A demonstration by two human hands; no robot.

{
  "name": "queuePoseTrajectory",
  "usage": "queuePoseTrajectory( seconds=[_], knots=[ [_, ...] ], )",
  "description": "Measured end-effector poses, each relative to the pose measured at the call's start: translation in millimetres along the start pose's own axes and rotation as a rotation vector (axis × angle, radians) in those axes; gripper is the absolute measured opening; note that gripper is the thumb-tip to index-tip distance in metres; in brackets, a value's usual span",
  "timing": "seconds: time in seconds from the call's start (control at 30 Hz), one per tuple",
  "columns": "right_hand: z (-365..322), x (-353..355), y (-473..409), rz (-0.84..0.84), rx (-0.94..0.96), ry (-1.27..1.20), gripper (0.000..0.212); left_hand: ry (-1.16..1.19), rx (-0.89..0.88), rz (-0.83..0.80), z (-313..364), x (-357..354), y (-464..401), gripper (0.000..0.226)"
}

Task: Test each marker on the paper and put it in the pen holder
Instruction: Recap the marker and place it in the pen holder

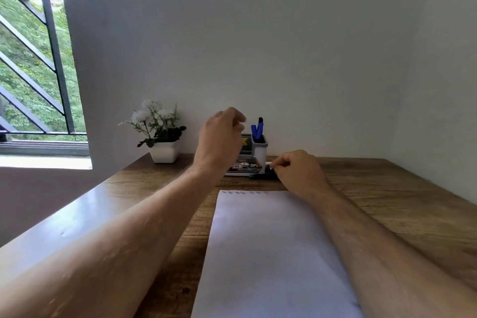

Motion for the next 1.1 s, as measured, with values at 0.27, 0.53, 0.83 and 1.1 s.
queuePoseTrajectory(
  seconds=[0.27, 0.53, 0.83, 1.1],
  knots=[
    [-2, 2, 8, -0.151, 0.003, 0.117, 0.044, 0.063, 0.138, -0.298, 0, -14, 42, 0.024],
    [2, 2, 6, -0.215, 0.059, 0.213, 0.053, 0.067, 0.200, -0.386, -2, -21, 49, 0.035],
    [4, -2, 1, -0.224, 0.092, 0.286, 0.045, 0.069, 0.228, -0.362, -10, -12, 40, 0.026],
    [2, -5, 1, -0.215, 0.117, 0.317, 0.029, 0.063, 0.242, -0.361, -9, -12, 41, 0.027]
  ],
)
Point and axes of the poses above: each hand's wrist, its own y-axis away from the middle knuckle, its own x-axis out of the back of the hand, z = x × y, the point moved 1 cm from there along -y, towards the middle knuckle, and after that the axes turned 14 degrees about y, right-handed, at the moved point
